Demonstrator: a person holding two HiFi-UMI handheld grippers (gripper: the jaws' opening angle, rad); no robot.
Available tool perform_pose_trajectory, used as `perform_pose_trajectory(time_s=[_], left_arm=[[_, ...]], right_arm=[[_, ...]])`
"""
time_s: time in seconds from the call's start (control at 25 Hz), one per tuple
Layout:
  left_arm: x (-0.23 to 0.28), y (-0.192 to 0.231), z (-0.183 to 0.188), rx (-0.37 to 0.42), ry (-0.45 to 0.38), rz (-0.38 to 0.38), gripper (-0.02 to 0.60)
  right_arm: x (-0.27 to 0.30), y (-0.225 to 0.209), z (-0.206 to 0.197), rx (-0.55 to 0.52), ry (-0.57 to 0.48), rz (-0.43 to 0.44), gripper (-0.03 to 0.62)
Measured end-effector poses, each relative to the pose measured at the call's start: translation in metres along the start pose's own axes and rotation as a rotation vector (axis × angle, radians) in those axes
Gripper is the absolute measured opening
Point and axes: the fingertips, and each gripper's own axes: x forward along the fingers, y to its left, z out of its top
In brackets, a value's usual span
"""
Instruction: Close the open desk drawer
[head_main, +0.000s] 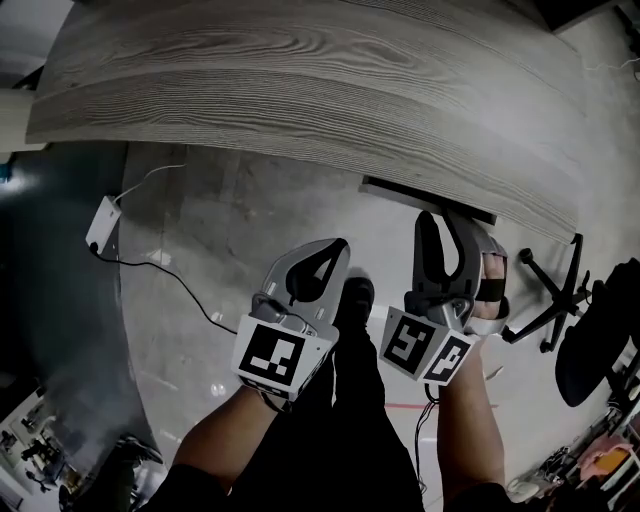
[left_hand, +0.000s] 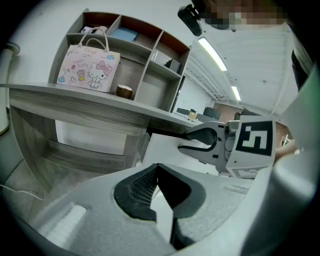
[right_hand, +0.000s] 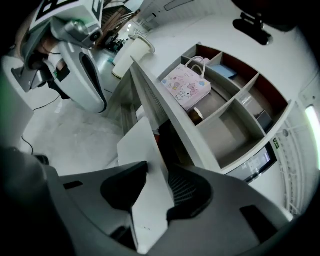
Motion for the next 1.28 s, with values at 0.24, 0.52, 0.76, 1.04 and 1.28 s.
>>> perform_pose_trajectory(time_s=[0.24, 0.52, 0.76, 1.04, 1.28], left_arm=[[0.002, -0.002, -0.008, -0.001, 0.013, -0.014, 0.008], [0.005, -0.002, -0.006, -0.017, 0.014, -0.022, 0.008], [0.007, 0.000, -0.001, 0.004, 0.010, -0.028, 0.008], [0.013, -0.001, -0.005, -0.011, 0.021, -0.033, 0.008], [0.027, 0.006, 0.001, -0.064, 0.000, -0.041, 0.008]], right_arm=[[-0.005, -0.003, 0.001, 0.038, -0.023, -0.018, 0.138], [-0.023, 0.018, 0.002, 0.087, -0.033, 0.086, 0.067], [-0.015, 0.030, -0.015, 0.178, 0.028, 0.164, 0.026], [0.001, 0.023, -0.023, 0.374, 0.041, 0.205, 0.018], [0.008, 0.028, -0.021, 0.663, -0.006, 0.252, 0.012]])
